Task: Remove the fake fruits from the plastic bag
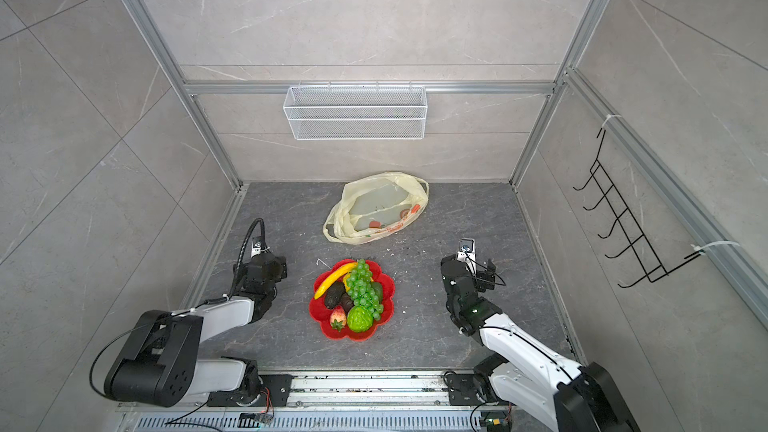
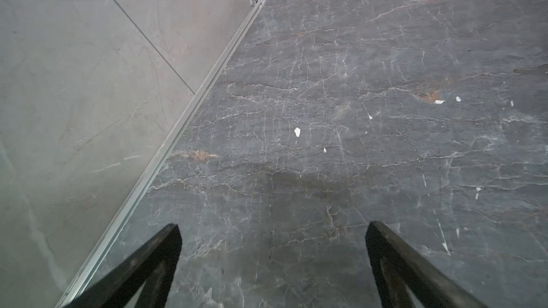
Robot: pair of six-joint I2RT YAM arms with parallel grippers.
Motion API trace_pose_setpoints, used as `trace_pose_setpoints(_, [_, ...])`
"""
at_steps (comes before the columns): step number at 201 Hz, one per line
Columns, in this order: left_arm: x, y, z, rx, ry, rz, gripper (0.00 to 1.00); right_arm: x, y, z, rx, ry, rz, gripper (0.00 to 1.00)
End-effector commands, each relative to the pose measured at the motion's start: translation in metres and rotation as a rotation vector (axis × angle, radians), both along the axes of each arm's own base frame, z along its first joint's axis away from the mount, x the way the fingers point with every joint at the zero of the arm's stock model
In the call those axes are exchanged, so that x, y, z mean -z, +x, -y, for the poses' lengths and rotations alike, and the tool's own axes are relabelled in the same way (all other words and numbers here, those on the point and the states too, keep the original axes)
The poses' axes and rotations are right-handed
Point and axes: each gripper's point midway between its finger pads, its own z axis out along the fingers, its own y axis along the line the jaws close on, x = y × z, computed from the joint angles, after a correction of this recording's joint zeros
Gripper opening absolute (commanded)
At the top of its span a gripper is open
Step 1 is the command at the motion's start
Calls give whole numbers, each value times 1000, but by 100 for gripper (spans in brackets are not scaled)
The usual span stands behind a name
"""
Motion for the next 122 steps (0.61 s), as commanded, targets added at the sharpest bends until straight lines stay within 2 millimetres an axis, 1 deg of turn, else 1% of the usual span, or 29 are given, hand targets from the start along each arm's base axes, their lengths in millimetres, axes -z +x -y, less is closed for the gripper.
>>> trace_pose_setpoints(1, [-29,27,4,93,-49,193,100,0,21,-9,-65,64,69,100])
trace_pose_setpoints(7, [-29,31,2,104,-57,212,100,3,25,-10,-76,68,73,100])
trace_pose_setpoints(14, [-22,30,2,107,-83,176,100,6,29,-11,-89,70,78,100])
trace_pose_setpoints(19, [-22,30,3,118,-103,157,100,8,31,-11,-93,71,79,100])
trace_pose_setpoints(27, [-20,30,2,135,-114,179,100,12,36,-10,-107,81,83,100])
trace_pose_setpoints(33, [-20,30,3,144,-115,194,100,11,39,-12,-121,83,93,100])
trace_pose_setpoints(43, [-10,27,4,159,-131,187,100,10,43,-16,-169,97,110,100])
trace_pose_setpoints(52, [-15,34,3,163,-109,212,100,9,46,-18,-206,113,131,100])
trace_pose_setpoints(55, [-13,34,5,168,-128,196,100,9,47,-20,-219,115,131,100])
trace_pose_setpoints(64, [-6,33,0,160,-170,144,100,10,50,-23,-253,116,126,100])
trace_pose_setpoints(73, [-10,36,-2,155,-162,178,100,11,52,-26,-280,110,122,100])
trace_pose_setpoints(80, [-9,35,-3,150,-167,166,100,11,54,-28,-297,101,120,100])
trace_pose_setpoints(93, [-8,35,-3,150,-168,164,100,13,58,-25,-304,103,131,100])
trace_pose_setpoints(104, [-8,34,-2,152,-169,160,100,22,62,-16,-280,119,137,100])
trace_pose_setpoints(113, [-7,34,-3,151,-169,157,100,22,66,-8,-260,140,171,100])
trace_pose_setpoints(122, [-8,34,-3,151,-166,164,100,30,65,-2,-255,185,138,100])
